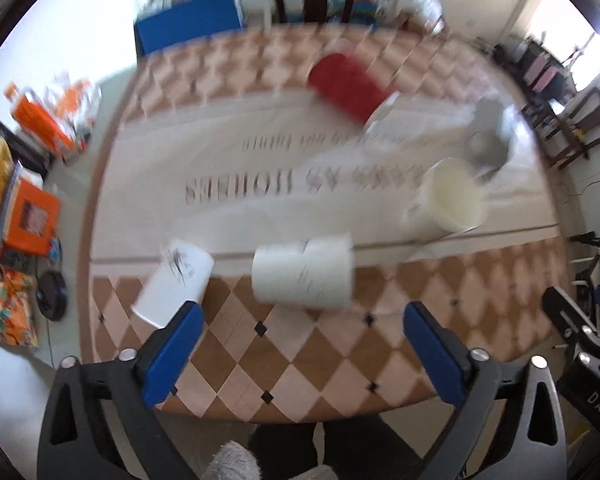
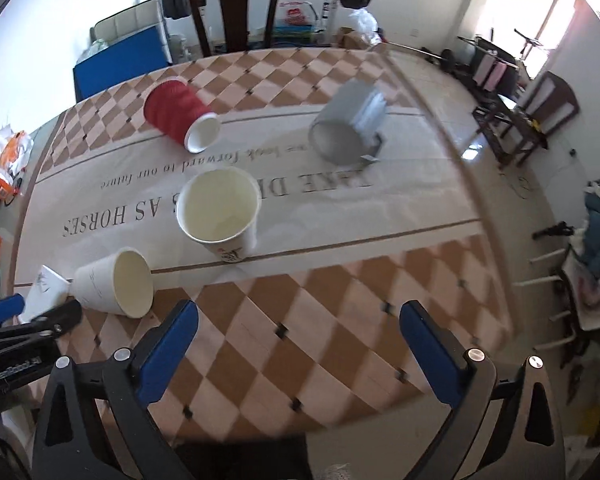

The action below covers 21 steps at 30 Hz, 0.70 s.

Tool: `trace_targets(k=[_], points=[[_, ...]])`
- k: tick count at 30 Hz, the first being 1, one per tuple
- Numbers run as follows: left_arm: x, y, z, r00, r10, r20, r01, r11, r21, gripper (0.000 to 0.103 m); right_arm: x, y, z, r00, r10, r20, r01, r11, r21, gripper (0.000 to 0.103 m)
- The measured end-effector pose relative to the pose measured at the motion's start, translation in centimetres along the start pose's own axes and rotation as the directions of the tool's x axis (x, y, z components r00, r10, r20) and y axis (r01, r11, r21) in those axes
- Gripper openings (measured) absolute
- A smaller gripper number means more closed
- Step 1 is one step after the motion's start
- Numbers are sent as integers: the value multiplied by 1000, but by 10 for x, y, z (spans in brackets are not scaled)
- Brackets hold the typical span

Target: Flip cup upright

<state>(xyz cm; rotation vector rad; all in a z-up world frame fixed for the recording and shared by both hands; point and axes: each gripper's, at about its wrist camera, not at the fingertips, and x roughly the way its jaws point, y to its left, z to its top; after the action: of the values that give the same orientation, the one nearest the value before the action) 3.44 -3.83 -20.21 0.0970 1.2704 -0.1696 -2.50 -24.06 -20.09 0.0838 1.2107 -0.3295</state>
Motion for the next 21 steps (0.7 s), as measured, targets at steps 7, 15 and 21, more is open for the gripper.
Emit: trace_targets(k=[7,15,21], points=[[-105,-11,-2,990,33,137,-26,998,-57,103,-104,-18,15,997,37,69,-34,999,-39,103],[-192,-6,-14,964,104,245,-70,987,-144,103,-203,-41,24,982,83,170,-73,995,-67,103],[-219,-10,-24,956,123,268,-84,985,-152,103,-246,-50,23,971,96,220,-84,995,-61,103]])
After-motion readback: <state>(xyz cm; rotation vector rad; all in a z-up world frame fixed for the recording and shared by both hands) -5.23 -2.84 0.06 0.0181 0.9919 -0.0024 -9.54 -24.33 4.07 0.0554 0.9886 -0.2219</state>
